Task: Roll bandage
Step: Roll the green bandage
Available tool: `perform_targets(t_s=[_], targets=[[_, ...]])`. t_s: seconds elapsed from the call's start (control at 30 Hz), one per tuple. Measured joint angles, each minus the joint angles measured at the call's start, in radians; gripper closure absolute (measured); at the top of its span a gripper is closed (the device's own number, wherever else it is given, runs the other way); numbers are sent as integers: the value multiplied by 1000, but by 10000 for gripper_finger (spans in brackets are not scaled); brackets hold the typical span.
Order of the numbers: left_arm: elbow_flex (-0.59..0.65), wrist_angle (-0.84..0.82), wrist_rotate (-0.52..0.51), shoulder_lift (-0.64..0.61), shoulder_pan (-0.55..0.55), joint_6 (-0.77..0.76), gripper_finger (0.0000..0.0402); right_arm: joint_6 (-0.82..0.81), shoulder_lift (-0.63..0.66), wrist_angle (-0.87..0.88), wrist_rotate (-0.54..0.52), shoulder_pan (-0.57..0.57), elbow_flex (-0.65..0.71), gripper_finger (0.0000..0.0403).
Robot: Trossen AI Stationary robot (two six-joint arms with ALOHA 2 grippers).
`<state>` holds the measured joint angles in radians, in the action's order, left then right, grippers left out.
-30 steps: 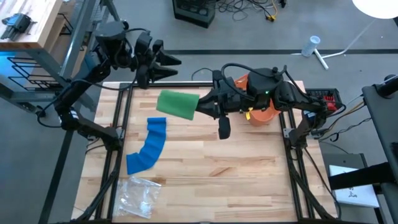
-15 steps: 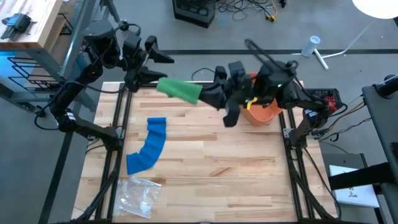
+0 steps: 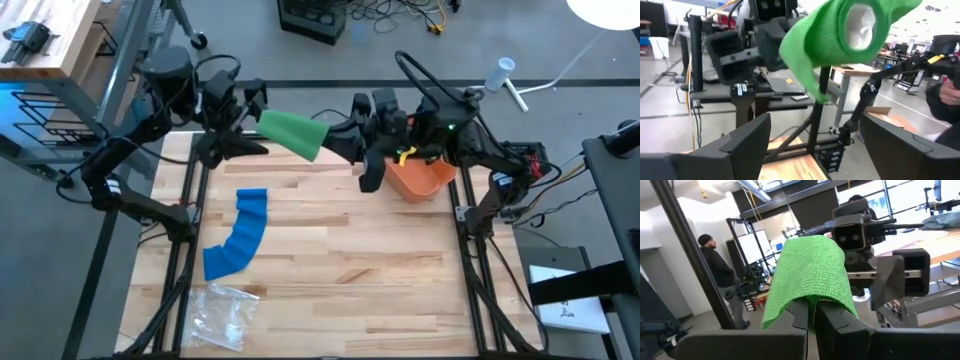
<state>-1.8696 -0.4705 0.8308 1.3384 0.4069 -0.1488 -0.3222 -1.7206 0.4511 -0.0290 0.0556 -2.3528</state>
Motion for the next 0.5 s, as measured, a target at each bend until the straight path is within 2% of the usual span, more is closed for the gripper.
perform_targets(t_s=[0.2,0.5], targets=[[44,164,-75,0,-8,-83,98,0,0,11,1,-15,0,400],[159,375,-89,1,-11,-210,126,26,0,19,1,-19,0,400]])
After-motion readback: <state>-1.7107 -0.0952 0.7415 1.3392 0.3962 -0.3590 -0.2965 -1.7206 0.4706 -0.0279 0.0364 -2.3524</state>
